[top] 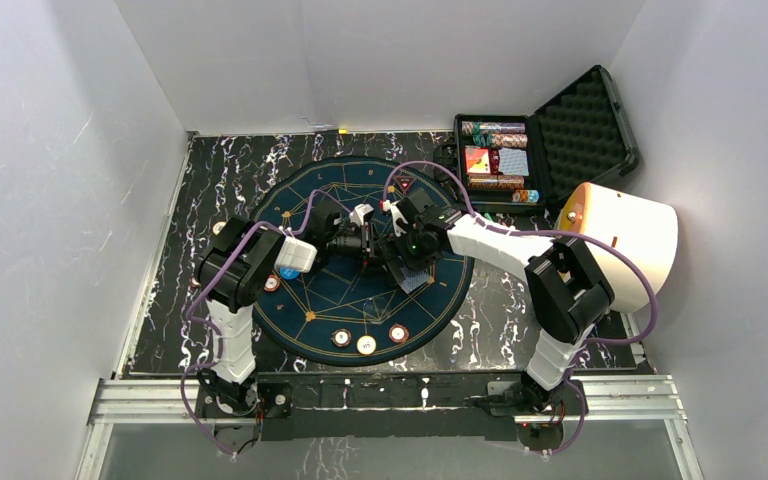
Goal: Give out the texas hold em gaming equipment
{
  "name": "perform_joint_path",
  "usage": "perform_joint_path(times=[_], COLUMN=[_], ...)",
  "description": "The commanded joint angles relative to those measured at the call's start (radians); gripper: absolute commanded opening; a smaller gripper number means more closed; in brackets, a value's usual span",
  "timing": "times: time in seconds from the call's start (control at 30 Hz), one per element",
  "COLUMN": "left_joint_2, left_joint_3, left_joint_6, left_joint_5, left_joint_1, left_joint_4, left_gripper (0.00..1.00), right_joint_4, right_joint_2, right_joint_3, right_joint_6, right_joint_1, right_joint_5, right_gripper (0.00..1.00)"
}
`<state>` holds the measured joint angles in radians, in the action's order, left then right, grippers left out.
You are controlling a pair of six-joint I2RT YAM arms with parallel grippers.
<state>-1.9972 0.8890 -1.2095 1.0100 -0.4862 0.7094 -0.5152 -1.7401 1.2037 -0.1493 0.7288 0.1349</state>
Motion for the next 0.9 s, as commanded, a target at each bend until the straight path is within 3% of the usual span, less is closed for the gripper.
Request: perform_joint_path(times=[0.0,0.3,0.5,0.6,0.87], left_joint_2=[0.084,0.086,0.095,0.093,0.100], left_joint_3=[-0.004,-0.015,-0.029,-0.033,-0.009], left_joint_6=[-0.031,-0.036,-0.030,-0.021,0.046], left_joint_5=[0.044,0.052,0.046,0.041,0.011], left_joint_1=[0.008,0.008,0.008,0.008,0.008], left_joint_4=[0.068,0.080,0.084,0.080,-0.008], left_gripper=[0.00,0.00,0.00,0.01,0.26], right_joint_4=[0.017,0.039,0.036,0.020,-0.034], right_joint_2=[0.042,0.038,0.034,0.034,0.021], right_joint_3=[0.005,0.030,0.034,0.040,0.082], right_joint_6=[0.028,0.006,0.028,0.067,0.155], right_joint_1=[0.003,0.002,0.003,0.003,0.003], right_joint_5=[0.014,-0.018,-0.029,-0.038,-0.082], right_gripper=[0.86,0.78,0.56,0.52,0.49])
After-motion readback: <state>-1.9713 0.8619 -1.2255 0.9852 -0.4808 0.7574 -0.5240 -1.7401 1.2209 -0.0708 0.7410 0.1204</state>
